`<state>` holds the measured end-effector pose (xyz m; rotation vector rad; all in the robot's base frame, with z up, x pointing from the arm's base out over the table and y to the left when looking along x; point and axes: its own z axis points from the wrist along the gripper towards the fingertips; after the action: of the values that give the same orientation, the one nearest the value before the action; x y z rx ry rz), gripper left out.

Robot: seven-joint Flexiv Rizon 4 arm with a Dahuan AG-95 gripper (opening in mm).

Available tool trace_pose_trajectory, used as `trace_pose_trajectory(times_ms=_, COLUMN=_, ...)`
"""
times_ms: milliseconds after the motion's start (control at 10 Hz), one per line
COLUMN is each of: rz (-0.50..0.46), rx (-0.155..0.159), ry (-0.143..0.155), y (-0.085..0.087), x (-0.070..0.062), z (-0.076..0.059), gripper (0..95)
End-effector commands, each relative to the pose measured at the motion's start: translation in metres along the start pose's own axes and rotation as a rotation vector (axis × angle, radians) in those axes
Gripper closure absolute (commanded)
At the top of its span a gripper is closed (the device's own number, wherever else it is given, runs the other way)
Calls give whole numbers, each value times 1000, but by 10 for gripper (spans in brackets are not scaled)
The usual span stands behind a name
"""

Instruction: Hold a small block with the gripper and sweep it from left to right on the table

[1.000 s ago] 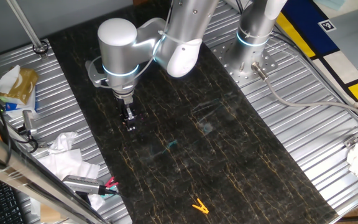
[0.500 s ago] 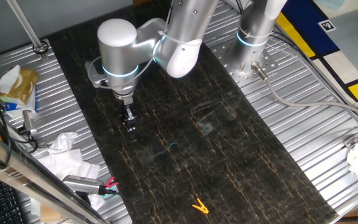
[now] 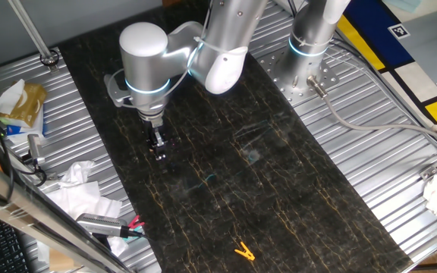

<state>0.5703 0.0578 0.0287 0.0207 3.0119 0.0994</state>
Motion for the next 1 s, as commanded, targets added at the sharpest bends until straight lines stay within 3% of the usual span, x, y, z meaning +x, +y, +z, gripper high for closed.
trace_pose_trajectory(times_ms=100, rz=4, rx=-4, ry=-5, y=0, x=0, z=0, gripper=380)
trace_pose_trajectory(times_ms=1000, rz=7, rx=-4, ry=-10, y=-4, x=-1, z=8, gripper=380)
